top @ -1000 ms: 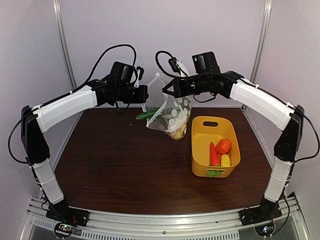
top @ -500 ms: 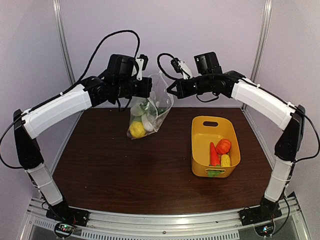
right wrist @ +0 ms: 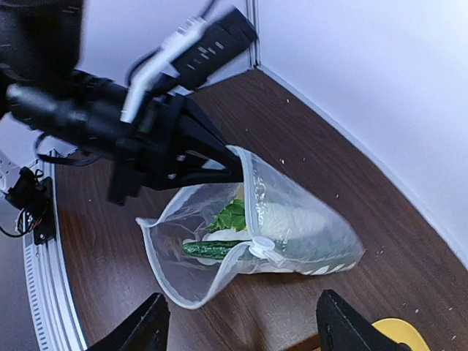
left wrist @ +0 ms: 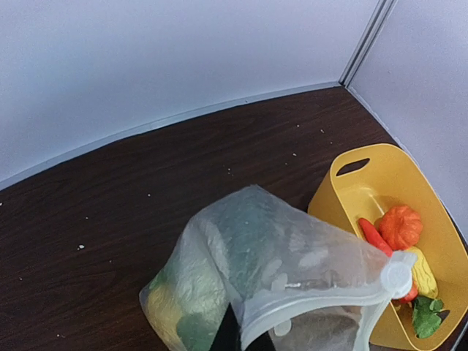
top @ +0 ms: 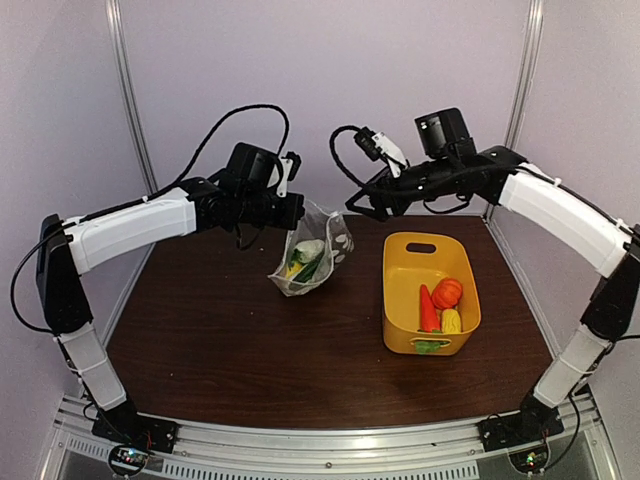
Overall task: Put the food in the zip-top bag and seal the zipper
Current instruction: Adjust the zipper food storage bag at the center of the board, then pick up the fake vegetable from the bin.
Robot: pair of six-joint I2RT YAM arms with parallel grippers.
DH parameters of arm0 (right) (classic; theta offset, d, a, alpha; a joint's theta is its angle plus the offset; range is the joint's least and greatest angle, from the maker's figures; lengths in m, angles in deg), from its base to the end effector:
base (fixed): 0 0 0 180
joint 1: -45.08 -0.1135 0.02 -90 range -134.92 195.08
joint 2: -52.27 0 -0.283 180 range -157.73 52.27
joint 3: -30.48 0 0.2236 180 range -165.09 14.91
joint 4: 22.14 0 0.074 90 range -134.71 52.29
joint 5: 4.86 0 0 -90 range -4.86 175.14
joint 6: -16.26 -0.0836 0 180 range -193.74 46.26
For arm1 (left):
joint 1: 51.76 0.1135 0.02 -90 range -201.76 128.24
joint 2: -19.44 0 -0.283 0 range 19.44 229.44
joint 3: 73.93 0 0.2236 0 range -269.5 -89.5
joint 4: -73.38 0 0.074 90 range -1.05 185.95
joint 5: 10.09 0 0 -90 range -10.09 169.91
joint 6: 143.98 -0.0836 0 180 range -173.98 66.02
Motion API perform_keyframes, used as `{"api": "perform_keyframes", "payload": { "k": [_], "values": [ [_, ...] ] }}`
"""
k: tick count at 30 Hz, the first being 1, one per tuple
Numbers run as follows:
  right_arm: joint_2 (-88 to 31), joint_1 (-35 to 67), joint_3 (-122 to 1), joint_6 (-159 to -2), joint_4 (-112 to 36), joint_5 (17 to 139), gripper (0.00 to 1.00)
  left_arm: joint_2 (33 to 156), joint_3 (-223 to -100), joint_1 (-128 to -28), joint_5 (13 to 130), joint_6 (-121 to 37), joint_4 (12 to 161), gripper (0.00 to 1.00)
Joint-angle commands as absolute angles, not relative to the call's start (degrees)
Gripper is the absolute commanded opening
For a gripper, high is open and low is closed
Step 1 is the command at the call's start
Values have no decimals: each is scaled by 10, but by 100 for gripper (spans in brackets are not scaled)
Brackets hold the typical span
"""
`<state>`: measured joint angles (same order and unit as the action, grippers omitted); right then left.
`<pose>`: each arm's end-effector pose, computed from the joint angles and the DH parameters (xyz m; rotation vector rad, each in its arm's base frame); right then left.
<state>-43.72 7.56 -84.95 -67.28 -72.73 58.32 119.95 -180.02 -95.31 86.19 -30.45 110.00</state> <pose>0.2844 0.2660 0.3925 -1.0667 1.8739 0.8136 0.3171 -0.2888 0.3325 0.3099 2.1417 -0.5767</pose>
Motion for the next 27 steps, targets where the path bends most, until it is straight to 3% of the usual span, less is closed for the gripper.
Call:
{"api": "perform_keyframes", "payload": {
  "k": [1, 6, 10, 17, 27],
  "values": [
    [-326, 59, -808, -512, -750, 523, 73, 1202, -1837, -948, 806, -316, 1085, 0],
    [-350, -8, -826, -374, -817, 585, 62, 1205, -1832, -939, 736, -331, 1106, 0],
    [-372, -4, -812, -312, -853, 583, 58, 1199, -1798, -924, 697, -330, 1097, 0],
    [-351, 151, -703, -363, -805, 604, 62, 1181, -1766, -919, 639, -331, 1094, 0],
    [-419, 245, -726, -345, -986, 738, 75, 1175, -1764, -918, 622, -320, 1091, 0]
  ]
}}
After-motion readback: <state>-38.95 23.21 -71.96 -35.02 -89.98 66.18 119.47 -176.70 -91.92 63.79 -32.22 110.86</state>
